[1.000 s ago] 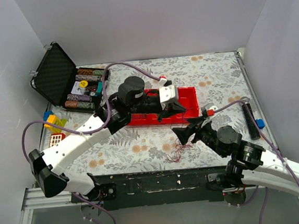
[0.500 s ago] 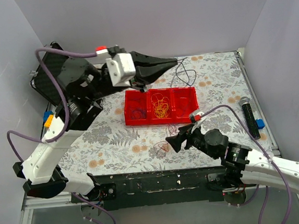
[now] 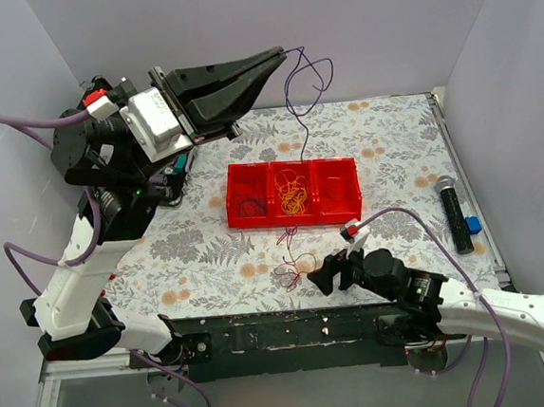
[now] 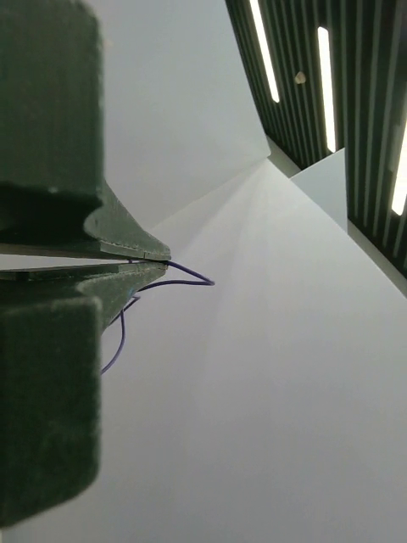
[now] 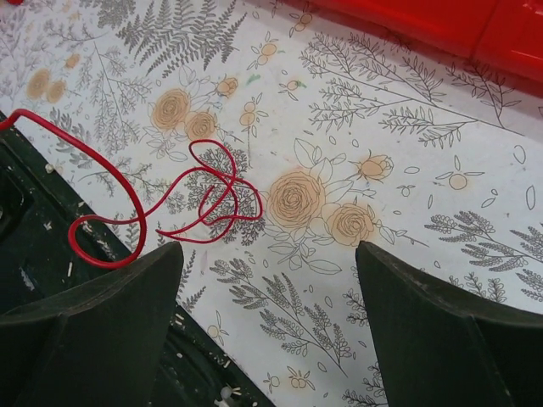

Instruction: Untangle the cables

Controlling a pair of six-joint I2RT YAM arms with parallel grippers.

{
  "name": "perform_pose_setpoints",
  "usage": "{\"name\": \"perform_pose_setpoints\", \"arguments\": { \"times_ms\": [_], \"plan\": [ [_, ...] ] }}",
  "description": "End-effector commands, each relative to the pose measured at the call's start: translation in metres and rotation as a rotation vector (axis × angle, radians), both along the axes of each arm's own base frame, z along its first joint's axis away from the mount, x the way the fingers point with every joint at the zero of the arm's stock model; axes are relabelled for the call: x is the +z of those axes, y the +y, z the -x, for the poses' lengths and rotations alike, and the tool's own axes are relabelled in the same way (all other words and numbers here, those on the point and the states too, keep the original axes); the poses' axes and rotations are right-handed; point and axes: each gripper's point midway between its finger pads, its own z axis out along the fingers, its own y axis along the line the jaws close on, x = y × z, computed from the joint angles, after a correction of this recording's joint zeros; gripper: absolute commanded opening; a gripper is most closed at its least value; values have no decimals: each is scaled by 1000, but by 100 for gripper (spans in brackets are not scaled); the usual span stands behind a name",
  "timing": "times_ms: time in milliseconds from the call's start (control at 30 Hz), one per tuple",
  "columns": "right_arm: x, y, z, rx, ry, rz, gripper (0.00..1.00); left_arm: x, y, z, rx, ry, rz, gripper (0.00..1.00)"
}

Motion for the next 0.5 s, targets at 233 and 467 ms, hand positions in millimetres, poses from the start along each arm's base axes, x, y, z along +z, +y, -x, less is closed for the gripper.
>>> {"name": "perform_pose_setpoints", "arguments": {
  "times_ms": [233, 467],
  "plan": [
    [185, -1, -7, 26, -334, -263, 94, 0, 12, 2, 69, -76, 14, 0],
    [237, 22, 5, 160, -450, -328, 94, -13, 4, -4, 84, -84, -27, 0]
  ]
}}
